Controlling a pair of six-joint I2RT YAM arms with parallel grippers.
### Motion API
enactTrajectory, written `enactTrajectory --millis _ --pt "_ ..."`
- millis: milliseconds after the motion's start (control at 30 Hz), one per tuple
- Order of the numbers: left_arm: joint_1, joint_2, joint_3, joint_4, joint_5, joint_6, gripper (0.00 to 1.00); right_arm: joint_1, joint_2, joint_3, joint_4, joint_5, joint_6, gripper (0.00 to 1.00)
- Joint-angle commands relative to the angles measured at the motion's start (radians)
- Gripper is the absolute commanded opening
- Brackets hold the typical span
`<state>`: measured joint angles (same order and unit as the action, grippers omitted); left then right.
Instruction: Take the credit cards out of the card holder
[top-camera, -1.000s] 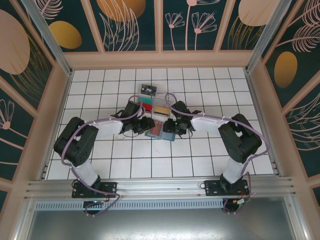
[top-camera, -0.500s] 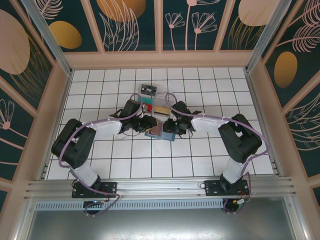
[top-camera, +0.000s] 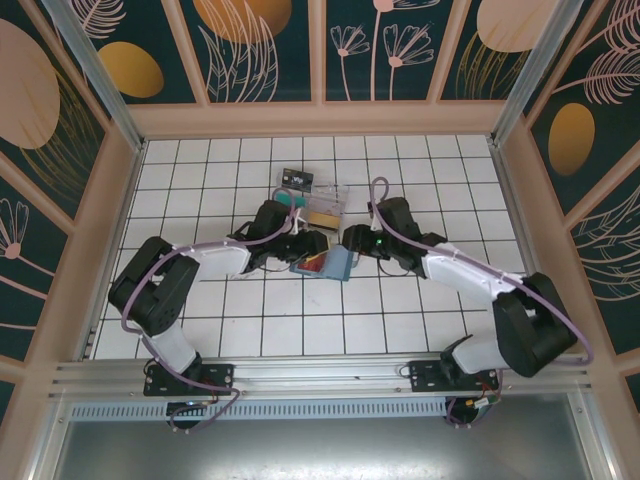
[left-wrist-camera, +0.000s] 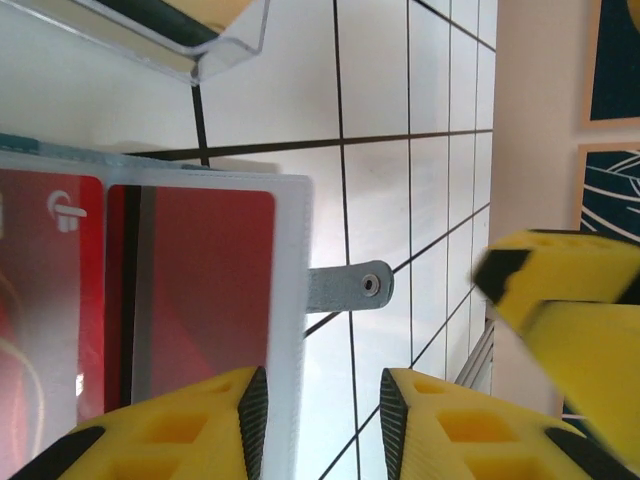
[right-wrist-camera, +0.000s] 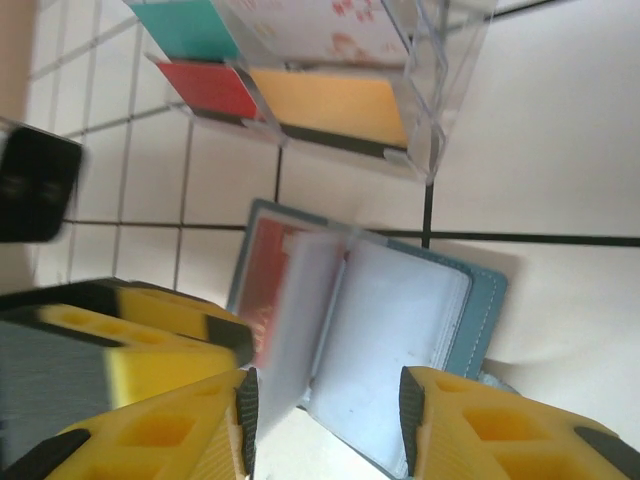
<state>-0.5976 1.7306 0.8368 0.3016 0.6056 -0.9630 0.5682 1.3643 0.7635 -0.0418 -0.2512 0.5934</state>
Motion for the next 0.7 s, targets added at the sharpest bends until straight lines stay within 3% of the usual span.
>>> enactTrajectory --millis 0,233,433,667 --pt "-0.008 0.027 -0.018 0.068 0.029 -0.03 0.38 -0.003 -0.029 -0.033 0.072 0.014 0.029 0.45" --pt "-0.007 -0.007 -0.004 -0.028 -0.062 0.006 0.35 0.022 0.023 0.016 0.043 -0.007 0.043 0.43" --pt "-0.005 -0.007 0.005 -0.138 -0.192 0.013 0.26 0.068 0.128 0.066 -0.031 -0.005 0.108 0.33" --pt "-0.004 0.033 0.028 -0.128 -0.155 0.01 0.26 0.084 0.221 0.092 -0.04 -0.024 0.148 0.27"
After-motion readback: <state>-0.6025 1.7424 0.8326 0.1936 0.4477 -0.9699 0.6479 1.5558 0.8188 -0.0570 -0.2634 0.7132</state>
